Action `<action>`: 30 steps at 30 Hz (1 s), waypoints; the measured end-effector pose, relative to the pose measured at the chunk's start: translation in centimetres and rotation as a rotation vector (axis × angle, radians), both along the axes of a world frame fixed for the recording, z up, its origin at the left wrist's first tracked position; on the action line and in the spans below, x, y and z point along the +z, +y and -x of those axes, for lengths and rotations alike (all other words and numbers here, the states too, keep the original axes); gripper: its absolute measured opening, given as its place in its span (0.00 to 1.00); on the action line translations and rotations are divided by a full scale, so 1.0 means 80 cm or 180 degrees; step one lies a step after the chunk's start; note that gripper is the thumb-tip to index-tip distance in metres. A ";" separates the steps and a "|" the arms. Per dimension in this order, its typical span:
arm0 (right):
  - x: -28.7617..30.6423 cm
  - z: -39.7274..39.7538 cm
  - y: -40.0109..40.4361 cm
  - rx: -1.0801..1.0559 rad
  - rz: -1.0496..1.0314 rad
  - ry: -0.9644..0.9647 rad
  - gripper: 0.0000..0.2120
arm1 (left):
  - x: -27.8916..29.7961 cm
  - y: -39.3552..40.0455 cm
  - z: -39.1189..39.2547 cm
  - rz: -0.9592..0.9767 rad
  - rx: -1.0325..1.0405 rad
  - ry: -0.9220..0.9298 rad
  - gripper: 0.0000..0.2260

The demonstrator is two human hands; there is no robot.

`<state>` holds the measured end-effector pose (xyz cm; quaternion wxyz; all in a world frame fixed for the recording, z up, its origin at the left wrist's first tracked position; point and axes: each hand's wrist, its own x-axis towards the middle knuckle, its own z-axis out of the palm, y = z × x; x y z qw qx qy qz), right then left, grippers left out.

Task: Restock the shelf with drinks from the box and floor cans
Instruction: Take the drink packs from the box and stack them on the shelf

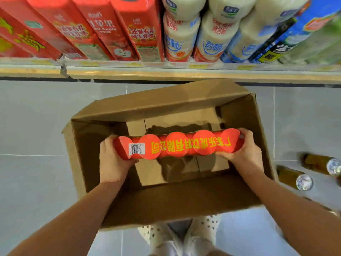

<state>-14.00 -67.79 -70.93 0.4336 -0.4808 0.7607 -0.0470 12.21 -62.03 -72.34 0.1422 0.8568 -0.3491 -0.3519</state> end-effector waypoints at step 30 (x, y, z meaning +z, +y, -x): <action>0.859 0.007 0.010 -0.0065 0.2926 -0.0200 0.40 | 0.846 -0.046 -0.050 0.2654 -0.0765 -0.0103 0.37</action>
